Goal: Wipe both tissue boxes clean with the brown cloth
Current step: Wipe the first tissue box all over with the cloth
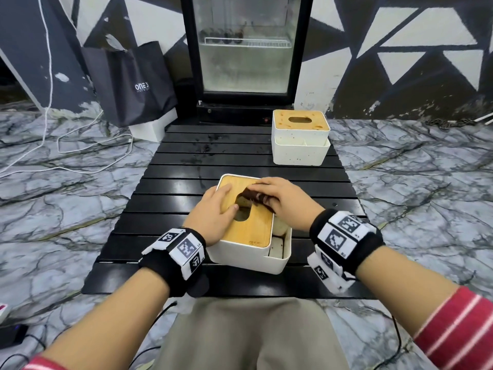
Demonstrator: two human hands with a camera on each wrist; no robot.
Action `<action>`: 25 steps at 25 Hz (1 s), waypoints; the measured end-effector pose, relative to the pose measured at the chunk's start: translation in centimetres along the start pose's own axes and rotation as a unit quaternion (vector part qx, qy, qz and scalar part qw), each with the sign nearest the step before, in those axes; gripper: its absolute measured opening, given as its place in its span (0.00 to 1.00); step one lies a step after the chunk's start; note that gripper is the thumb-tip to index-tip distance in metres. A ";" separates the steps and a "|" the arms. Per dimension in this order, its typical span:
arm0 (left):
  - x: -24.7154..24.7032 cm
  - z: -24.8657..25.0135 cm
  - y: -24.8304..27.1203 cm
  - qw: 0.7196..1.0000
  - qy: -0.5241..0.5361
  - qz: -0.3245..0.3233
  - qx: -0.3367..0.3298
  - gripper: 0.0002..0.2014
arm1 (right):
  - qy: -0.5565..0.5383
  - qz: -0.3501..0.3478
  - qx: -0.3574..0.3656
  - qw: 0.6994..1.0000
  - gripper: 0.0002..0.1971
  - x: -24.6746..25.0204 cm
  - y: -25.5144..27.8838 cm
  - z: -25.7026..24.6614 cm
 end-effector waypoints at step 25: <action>-0.2 0.0 -0.2 0.998 -0.054 -0.024 0.000 0.28 | -0.034 0.018 -0.021 0.999 0.21 0.4 0.1 0.2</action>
Point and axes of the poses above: each hand's wrist, its own y-axis away from the middle knuckle, its own x-axis out of the back of the hand, z = x × y, the point moved 4 cm from there along -y, towards the middle knuckle, and after that the axes turned 7 degrees about x, right-handed, at the moved point
